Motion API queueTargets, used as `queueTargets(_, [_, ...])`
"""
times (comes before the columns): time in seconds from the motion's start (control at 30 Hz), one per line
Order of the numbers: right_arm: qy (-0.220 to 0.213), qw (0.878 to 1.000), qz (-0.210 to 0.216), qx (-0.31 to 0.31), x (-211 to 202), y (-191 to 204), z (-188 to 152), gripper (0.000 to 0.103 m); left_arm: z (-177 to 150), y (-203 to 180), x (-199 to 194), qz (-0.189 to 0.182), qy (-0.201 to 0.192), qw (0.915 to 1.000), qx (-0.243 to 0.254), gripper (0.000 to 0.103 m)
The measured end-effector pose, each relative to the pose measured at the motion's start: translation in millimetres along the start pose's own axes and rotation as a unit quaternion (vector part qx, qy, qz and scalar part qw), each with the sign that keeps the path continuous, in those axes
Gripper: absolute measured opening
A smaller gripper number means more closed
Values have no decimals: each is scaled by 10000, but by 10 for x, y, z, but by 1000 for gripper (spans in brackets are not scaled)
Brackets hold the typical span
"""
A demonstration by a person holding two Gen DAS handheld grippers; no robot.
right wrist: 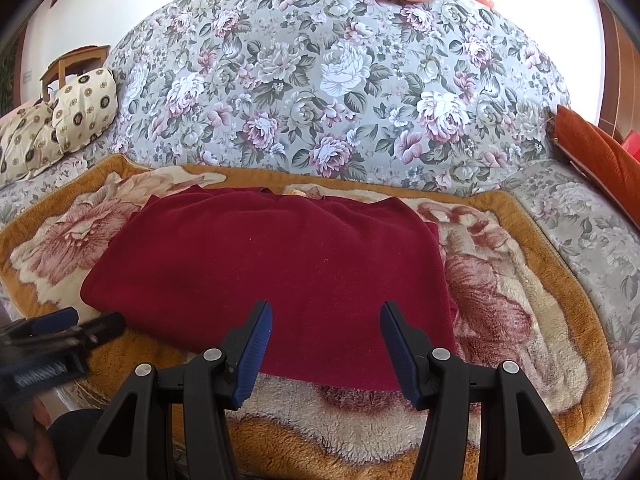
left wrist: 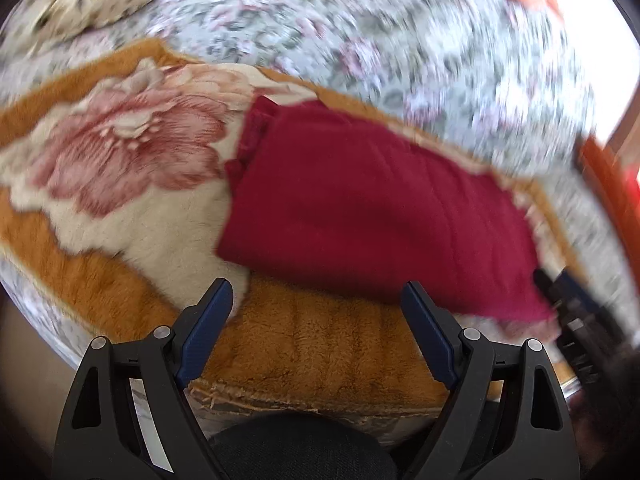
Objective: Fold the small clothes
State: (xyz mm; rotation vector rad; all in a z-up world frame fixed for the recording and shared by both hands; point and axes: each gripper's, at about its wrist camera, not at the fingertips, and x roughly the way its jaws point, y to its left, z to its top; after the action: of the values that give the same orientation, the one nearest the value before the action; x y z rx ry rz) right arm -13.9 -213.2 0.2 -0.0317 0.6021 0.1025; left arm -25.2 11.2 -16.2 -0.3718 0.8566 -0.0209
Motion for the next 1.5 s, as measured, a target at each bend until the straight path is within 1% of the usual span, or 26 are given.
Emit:
queueTargets(0.07, [1, 10000, 3, -9, 0, 0, 0, 54, -17, 287, -137, -515, -208, 9964, -645, 86])
queueTargets(0.13, [-1, 10000, 24, -13, 6, 14, -15, 54, -42, 475, -156, -863, -224, 9907, -1025, 86])
queueTargets(0.23, [-30, 10000, 75, 18, 29, 42, -22, 54, -16, 482, -52, -1540, -24, 9832, -976, 86])
queueTargets(0.33, [-1, 9999, 115, -12, 46, 61, -27, 54, 83, 427, 108, -1845, 170, 9779, -972, 86])
queueTargets(0.43, [2, 9999, 162, 37, 49, 44, -35, 54, 222, 478, 319, -1849, 378, 9722, -1384, 86])
queueTargets(0.5, [18, 9998, 186, 86, 55, 24, -40, 54, 314, 571, 427, -1818, 358, 9670, -1749, 86])
queueTargets(0.57, [46, 9997, 197, 121, 66, 12, -41, 54, 349, 689, 492, -1923, 224, 9528, -2339, 86])
queueTargets(0.6, [59, 9997, 201, 135, 71, 8, -42, 54, 363, 714, 503, -1902, 171, 9490, -2511, 86])
queueTargets(0.67, [71, 9997, 181, 136, 72, 15, -41, 54, 356, 685, 495, -1741, 37, 9479, -2668, 86])
queueTargets(0.73, [17, 9998, 177, 76, 36, 47, -8, 54, 340, 632, 476, -1554, -74, 9533, -2589, 86])
queueTargets(0.77, [-81, 9995, 314, -27, 2, 88, 60, 54, 341, 612, 466, -1466, -104, 9559, -2542, 80])
queueTargets(0.8, [-183, 9986, 477, -110, -24, 121, 134, 54, 342, 621, 462, -1375, -134, 9573, -2540, 67])
queueTargets(0.83, [-287, 9963, 772, -235, -47, 185, 277, 54, 350, 638, 471, -1253, -173, 9581, -2571, 59])
queueTargets(0.87, [-308, 9931, 1074, -352, -42, 277, 464, 54, 349, 666, 486, -1134, -178, 9580, -2628, 39])
queueTargets(0.9, [-266, 9900, 1321, -414, -13, 363, 627, 56, 352, 694, 519, -1051, -150, 9576, -2680, 23])
queueTargets(0.93, [-120, 9851, 1659, -428, 63, 465, 825, 58, 353, 716, 549, -963, -105, 9573, -2723, 20])
queueTargets(0.97, [198, 9773, 2074, -385, 210, 585, 1042, 59, 352, 722, 564, -919, -91, 9573, -2740, 19])
queueTargets(1.03, [999, 9562, 2750, -82, 645, 819, 1409, 61, 332, 671, 497, -776, -200, 9646, -2512, 16])
queueTargets(1.07, [1487, 9422, 3001, 115, 916, 955, 1551, 61, 341, 591, 451, -653, -321, 9717, -2249, 16])
queueTargets(1.1, [1765, 9350, 3061, 295, 1114, 1047, 1640, 61, 337, 540, 413, -574, -426, 9758, -2068, 16])
queueTargets(1.17, [2304, 9191, 3150, 549, 1545, 1266, 1783, 61, 331, 425, 357, -448, -593, 9824, -1715, 15])
queueTargets(1.23, [2996, 8984, 3153, 612, 1952, 1491, 1838, 61, 324, 399, 352, -400, -650, 9840, -1611, 14])
queueTargets(1.27, [3294, 8915, 3061, 561, 2113, 1593, 1846, 61, 320, 404, 354, -411, -666, 9840, -1604, 13])
queueTargets(1.33, [3539, 8914, 2811, 333, 2280, 1742, 1849, 61, 322, 409, 354, -449, -691, 9840, -1580, 13])
queueTargets(1.43, [3737, 8993, 2266, -165, 2409, 1926, 1806, 62, 293, 377, 329, -490, -752, 9854, -1448, 13])
queueTargets(1.5, [3888, 8954, 2145, -341, 2480, 2056, 1780, 63, 304, 333, 314, -532, -778, 9864, -1345, 13])
